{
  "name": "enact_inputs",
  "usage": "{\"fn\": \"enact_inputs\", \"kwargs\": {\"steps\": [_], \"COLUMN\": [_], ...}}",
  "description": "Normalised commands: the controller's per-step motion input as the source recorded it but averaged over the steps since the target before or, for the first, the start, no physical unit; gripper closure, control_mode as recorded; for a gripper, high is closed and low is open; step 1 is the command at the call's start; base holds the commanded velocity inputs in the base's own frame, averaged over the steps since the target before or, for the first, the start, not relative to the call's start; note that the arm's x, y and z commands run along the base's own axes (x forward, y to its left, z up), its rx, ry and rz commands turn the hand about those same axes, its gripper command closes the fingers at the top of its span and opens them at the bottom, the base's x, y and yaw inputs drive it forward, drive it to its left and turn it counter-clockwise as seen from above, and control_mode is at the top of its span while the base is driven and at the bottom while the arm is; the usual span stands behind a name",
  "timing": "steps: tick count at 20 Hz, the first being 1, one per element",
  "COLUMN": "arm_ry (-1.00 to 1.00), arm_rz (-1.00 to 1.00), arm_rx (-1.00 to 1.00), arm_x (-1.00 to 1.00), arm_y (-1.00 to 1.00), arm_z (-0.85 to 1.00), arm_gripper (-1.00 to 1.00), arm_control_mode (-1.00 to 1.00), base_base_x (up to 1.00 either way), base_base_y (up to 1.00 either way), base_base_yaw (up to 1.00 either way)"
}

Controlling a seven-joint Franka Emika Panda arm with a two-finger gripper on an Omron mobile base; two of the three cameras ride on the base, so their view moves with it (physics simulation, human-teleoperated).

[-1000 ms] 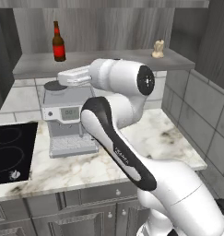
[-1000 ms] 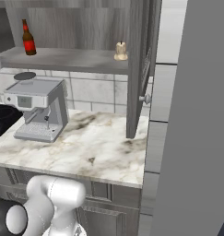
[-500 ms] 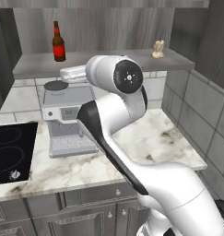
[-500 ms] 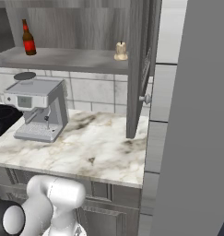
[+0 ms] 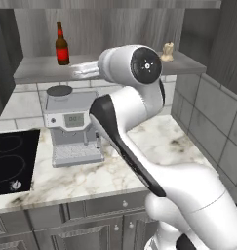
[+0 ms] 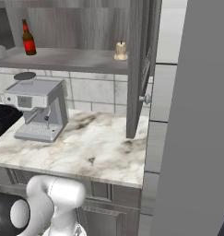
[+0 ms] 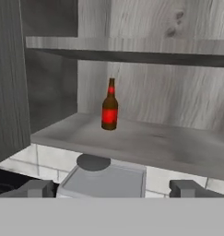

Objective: Get the candle and the beer from the cabinet and move them to the dining counter.

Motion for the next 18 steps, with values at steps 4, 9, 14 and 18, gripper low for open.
{"fn": "enact_inputs", "kwargs": {"steps": [4,9,14,18], "arm_ry": [0.00,-0.01,-0.04,-0.01], "arm_rz": [0.00,0.01,0.06,0.03], "arm_rx": [0.00,0.00,0.00,0.00], "arm_x": [0.35,0.53,0.50,0.29], "arm_y": [-0.30,-0.16,0.00,0.00], "arm_z": [0.00,0.00,0.01,0.00], "arm_gripper": [-1.00,-1.00,-1.00,-1.00], "arm_control_mode": [-1.00,-1.00,-1.00,-1.00], "base_base_x": [0.00,0.00,0.00,0.00], "base_base_y": [0.00,0.00,0.00,0.00], "base_base_yaw": [0.00,0.00,0.00,0.00]}}
